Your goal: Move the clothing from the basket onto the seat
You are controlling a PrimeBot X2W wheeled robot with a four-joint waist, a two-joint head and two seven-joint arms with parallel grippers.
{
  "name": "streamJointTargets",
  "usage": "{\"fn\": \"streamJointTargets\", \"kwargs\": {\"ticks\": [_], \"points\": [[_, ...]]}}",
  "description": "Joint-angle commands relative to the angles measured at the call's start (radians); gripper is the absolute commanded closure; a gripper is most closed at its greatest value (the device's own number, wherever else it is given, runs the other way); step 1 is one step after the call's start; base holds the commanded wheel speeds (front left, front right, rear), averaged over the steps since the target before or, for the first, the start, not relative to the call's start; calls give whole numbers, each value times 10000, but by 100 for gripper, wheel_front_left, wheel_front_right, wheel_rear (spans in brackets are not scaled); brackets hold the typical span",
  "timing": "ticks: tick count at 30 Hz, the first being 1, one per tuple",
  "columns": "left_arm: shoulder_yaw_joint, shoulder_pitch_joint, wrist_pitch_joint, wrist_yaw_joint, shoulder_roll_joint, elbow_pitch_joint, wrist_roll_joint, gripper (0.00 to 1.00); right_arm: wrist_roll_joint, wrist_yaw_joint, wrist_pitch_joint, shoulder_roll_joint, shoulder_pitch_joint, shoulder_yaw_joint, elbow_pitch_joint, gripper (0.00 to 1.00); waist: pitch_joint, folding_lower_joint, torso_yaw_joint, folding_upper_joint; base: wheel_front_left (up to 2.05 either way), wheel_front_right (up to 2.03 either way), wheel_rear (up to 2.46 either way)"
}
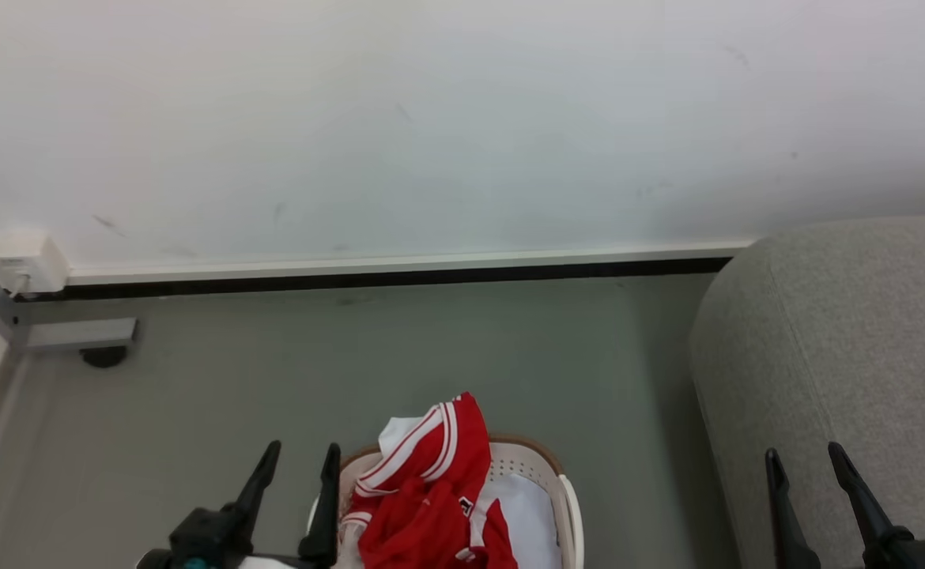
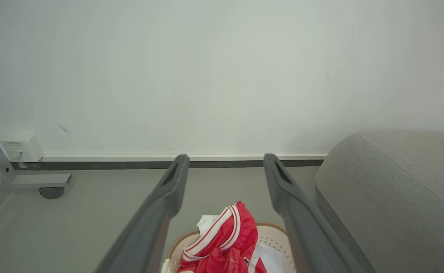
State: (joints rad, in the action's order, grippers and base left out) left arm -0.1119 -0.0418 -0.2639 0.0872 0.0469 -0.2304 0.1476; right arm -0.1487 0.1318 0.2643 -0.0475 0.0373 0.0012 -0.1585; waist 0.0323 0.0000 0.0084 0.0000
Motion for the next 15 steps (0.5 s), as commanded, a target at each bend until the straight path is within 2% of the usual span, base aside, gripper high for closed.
{"fn": "streamJointTargets", "kwargs": {"ticks": [1,7,15], "points": [[-72,-248,-11,59,61,-148,-136,0,63,-21,4,-54,-200,96,129,0,267,0,-260,0,0,0,0],[-305,-1162,-9,176,66,-1132,-578,0,-1,-22,1,-47,-568,382,441,0,1070,0,-868,0,0,0,0],[-844,-2888,-9,232,191,-3713,-1123,0,-202,-21,1,-49,-1199,650,854,0,2298,0,-1548,0,0,0,0]]}}
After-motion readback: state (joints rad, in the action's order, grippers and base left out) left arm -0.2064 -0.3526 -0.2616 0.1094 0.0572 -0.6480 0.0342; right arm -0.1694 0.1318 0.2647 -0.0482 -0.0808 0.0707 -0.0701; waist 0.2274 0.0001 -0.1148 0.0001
